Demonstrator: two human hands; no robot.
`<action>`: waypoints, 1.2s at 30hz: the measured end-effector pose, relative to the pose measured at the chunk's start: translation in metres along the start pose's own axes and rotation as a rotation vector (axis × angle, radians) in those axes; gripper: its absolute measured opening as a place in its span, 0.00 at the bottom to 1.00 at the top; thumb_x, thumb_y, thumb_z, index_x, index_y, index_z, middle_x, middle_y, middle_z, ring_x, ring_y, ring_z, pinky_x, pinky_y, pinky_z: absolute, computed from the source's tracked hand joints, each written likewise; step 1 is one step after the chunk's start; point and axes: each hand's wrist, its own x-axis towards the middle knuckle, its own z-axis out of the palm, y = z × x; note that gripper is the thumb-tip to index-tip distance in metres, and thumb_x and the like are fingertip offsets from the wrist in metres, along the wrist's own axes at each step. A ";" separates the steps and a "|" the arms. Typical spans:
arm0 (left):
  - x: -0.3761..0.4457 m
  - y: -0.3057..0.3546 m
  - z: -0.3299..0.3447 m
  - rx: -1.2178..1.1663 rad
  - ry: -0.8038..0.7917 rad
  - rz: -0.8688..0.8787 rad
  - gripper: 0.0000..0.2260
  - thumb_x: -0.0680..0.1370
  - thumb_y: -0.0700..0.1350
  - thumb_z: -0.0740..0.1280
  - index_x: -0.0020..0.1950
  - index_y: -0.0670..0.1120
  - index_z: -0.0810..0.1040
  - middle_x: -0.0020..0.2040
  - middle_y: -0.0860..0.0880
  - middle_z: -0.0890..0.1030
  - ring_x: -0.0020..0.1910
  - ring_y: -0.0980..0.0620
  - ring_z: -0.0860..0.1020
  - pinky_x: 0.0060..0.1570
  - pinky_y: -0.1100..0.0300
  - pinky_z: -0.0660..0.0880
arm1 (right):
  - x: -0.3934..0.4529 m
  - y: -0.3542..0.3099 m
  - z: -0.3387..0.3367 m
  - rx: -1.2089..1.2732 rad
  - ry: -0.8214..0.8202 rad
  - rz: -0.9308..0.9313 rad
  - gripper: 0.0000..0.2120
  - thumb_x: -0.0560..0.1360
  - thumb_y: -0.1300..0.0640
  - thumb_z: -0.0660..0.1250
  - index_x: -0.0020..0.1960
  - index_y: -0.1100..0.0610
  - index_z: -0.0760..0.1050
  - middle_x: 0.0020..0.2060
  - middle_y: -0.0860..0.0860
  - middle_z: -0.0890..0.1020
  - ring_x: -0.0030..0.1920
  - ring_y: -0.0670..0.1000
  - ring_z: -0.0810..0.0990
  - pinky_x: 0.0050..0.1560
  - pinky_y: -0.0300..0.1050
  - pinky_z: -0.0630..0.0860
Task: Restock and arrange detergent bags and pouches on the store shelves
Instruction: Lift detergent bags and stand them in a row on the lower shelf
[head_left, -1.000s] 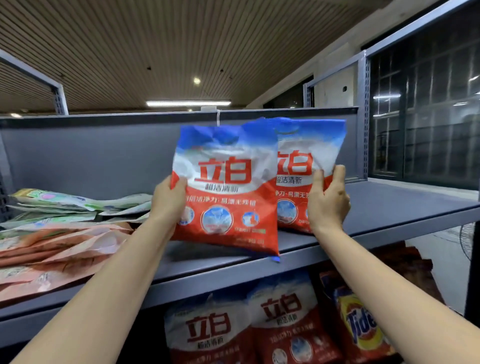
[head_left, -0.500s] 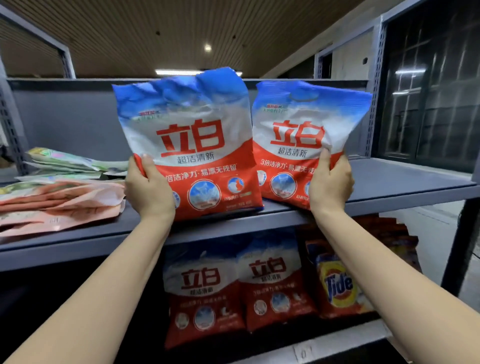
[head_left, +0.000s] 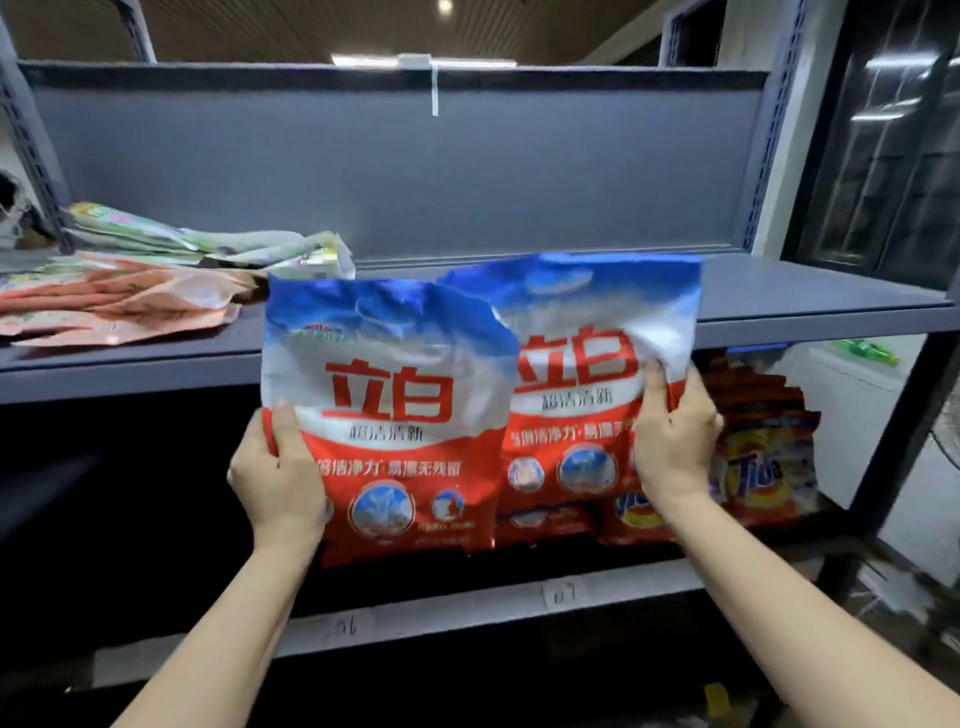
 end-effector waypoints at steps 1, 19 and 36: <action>-0.008 -0.010 -0.003 0.025 0.001 -0.029 0.17 0.79 0.53 0.56 0.39 0.42 0.71 0.31 0.49 0.74 0.30 0.53 0.71 0.31 0.59 0.64 | -0.010 0.014 0.000 -0.033 -0.053 0.022 0.20 0.78 0.45 0.57 0.58 0.58 0.77 0.43 0.55 0.84 0.43 0.59 0.81 0.44 0.50 0.76; -0.045 -0.158 0.037 0.286 -0.098 -0.347 0.23 0.79 0.60 0.52 0.50 0.41 0.74 0.34 0.46 0.74 0.28 0.51 0.72 0.31 0.61 0.66 | -0.083 0.154 0.101 -0.268 -0.283 0.367 0.22 0.80 0.44 0.52 0.64 0.59 0.70 0.44 0.57 0.81 0.43 0.58 0.81 0.41 0.46 0.75; -0.072 -0.188 0.051 0.665 -0.369 0.051 0.37 0.74 0.66 0.52 0.73 0.40 0.63 0.73 0.34 0.62 0.71 0.31 0.61 0.65 0.33 0.58 | -0.119 0.158 0.100 -0.621 -0.313 -0.173 0.24 0.75 0.51 0.64 0.67 0.64 0.72 0.64 0.62 0.75 0.66 0.64 0.72 0.63 0.63 0.70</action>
